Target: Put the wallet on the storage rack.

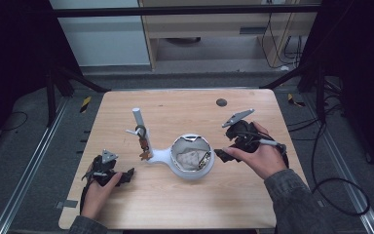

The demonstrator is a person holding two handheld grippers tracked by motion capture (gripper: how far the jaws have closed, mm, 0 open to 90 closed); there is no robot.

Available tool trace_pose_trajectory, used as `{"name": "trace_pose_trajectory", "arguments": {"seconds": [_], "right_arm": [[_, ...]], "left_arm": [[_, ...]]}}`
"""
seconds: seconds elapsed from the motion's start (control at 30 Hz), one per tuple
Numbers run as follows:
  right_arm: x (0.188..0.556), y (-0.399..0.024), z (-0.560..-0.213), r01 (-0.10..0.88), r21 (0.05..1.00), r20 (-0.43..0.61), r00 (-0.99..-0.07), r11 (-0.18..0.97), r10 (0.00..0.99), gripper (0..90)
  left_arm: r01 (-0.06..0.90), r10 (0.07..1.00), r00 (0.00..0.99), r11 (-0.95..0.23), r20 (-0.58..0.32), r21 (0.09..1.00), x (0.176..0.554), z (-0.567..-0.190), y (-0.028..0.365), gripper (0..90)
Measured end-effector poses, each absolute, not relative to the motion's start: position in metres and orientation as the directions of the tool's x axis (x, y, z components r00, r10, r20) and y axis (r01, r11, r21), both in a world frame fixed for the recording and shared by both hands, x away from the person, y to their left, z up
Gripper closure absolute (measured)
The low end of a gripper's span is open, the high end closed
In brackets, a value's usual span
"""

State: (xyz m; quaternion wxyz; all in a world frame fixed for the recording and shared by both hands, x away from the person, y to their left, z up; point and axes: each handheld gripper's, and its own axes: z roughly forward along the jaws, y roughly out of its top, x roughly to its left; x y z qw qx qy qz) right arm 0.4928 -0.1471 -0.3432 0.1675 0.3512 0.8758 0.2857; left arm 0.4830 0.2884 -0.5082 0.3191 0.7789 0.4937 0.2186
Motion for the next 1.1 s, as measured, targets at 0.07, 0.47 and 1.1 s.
{"name": "trace_pose_trajectory", "arguments": {"seconds": [0.07, 0.47, 1.1], "right_arm": [[0.492, -0.152, -0.344, 0.513, 0.632, -0.096, -0.692, 0.581, 0.715, 5.2], [0.49, -0.18, -0.349, 0.524, 0.672, -0.097, -0.639, 0.524, 0.763, 9.1], [0.484, -0.216, -0.375, 0.56, 0.687, -0.085, -0.572, 0.463, 0.816, 10.2]], "left_arm": [[0.63, 0.909, 0.416, -0.308, 0.025, 0.713, 0.483, -0.508, 0.288, 0.5], [0.63, 0.909, 0.417, -0.309, 0.025, 0.712, 0.483, -0.508, 0.288, 0.2], [0.631, 0.909, 0.417, -0.309, 0.025, 0.712, 0.483, -0.508, 0.288, 0.0]]}}
